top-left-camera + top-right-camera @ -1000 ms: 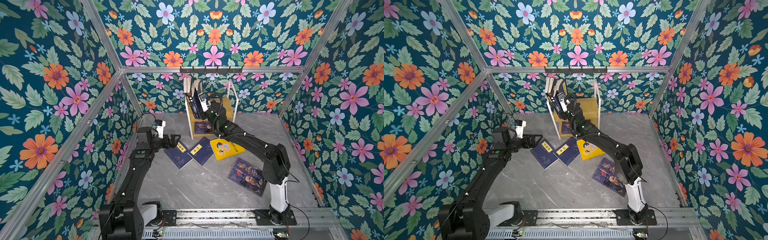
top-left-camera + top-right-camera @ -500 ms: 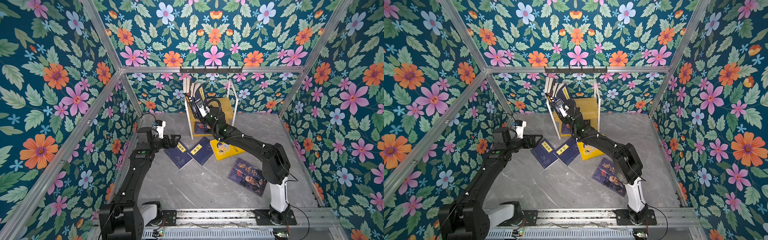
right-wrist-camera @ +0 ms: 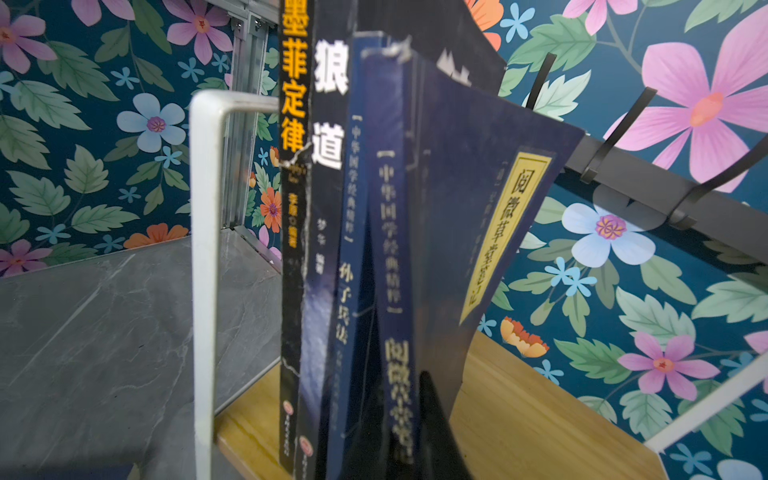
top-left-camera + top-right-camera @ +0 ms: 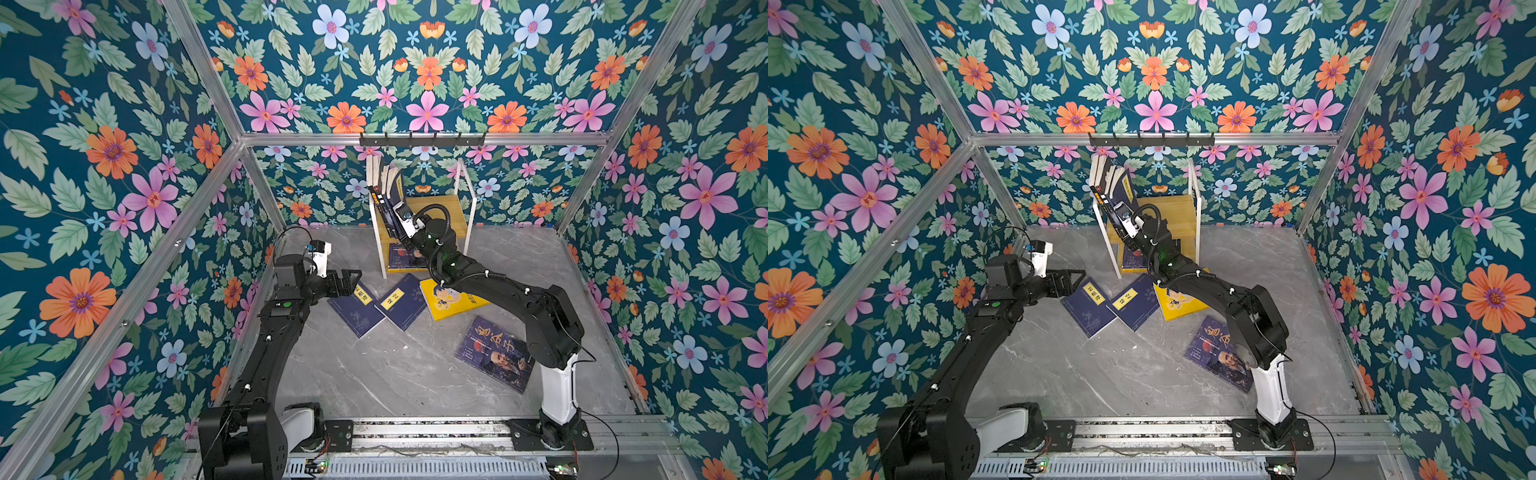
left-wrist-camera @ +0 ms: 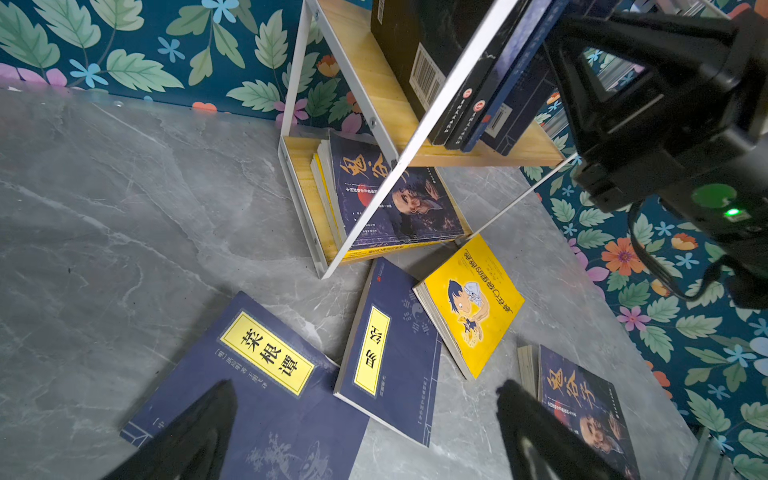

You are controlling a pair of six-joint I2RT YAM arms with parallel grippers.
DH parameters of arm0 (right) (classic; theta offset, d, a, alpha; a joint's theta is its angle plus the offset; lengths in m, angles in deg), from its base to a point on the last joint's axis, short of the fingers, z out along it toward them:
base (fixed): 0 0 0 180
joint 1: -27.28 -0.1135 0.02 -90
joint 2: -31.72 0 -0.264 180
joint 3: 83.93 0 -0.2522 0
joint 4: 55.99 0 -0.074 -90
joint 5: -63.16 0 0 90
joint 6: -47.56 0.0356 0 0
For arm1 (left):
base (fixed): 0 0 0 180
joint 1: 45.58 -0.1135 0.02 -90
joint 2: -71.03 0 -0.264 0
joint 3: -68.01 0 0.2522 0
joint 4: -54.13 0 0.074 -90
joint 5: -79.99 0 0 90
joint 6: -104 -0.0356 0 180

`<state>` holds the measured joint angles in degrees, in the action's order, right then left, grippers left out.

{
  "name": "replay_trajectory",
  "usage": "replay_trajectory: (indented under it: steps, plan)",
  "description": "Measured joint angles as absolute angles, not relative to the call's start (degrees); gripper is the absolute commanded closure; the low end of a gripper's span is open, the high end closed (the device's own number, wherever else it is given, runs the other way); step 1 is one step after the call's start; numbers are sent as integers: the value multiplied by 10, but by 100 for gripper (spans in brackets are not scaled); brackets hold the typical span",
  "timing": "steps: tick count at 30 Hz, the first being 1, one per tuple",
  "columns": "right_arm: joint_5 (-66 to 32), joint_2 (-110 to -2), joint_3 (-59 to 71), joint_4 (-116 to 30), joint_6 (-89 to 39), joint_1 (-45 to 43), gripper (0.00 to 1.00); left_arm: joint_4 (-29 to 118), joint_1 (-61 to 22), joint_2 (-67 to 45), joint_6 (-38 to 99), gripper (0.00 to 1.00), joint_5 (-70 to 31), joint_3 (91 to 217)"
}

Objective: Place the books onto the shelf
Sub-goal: 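Lower the dark-blue book upright onto the upper shelf beside the standing books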

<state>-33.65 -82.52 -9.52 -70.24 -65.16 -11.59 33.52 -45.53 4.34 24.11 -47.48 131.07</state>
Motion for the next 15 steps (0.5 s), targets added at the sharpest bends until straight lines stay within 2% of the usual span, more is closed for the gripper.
replay_trajectory:
  steps: [9, 12, 15]
  plan:
    - [-248, -791, -46, -689, -619, -92, 50, 336, -456, 44, 240, 0, -474, 1309]
    - [-208, -773, -29, -685, -604, -81, 39, 338, -458, 44, 240, 0, -474, 1309]
    - [-151, -759, -18, -672, -583, -58, 24, 343, -459, 46, 240, 0, -474, 1308]
